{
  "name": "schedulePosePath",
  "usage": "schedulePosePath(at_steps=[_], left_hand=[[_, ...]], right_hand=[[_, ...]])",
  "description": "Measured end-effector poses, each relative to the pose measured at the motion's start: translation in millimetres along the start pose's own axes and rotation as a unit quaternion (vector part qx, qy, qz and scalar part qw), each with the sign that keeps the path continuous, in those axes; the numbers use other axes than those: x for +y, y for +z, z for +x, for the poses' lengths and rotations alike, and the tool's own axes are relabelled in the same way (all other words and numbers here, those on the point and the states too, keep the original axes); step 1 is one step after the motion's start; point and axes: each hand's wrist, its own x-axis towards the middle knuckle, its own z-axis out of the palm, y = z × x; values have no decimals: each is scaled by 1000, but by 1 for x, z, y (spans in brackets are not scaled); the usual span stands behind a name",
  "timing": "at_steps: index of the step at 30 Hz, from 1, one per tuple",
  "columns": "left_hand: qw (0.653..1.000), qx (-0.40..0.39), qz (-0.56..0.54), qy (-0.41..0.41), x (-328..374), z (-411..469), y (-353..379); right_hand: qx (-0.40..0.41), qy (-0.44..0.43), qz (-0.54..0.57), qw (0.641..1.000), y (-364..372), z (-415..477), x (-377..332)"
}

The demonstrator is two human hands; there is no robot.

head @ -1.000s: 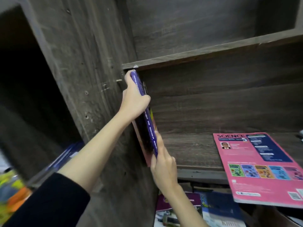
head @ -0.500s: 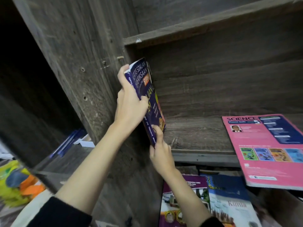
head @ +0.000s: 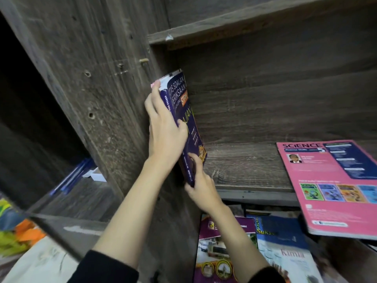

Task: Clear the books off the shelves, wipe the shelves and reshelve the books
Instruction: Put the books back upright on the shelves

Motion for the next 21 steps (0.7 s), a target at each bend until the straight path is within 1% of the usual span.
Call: schedulePosePath(at_steps=[3, 5, 8, 14, 18, 21], left_hand=[[999, 36, -17, 15, -7, -9, 8], [998, 46, -34, 12, -11, -14, 13], [996, 69, -44, 23, -16, -17, 17], [997, 68, -39, 23, -20, -9, 26], [998, 56, 13, 24, -27, -9, 36], [995, 41, 74, 51, -33, -10, 39]], right_hand=[[-100, 31, 33, 994, -13, 2, 5], [-127, 36, 53, 990, -18, 2, 11], [-116, 36, 69, 990, -15, 1, 17], [-48, 79, 82, 992, 1, 7, 26], [-9, 96, 87, 992, 15, 13, 29], [-4, 94, 58, 994, 16, 15, 31]])
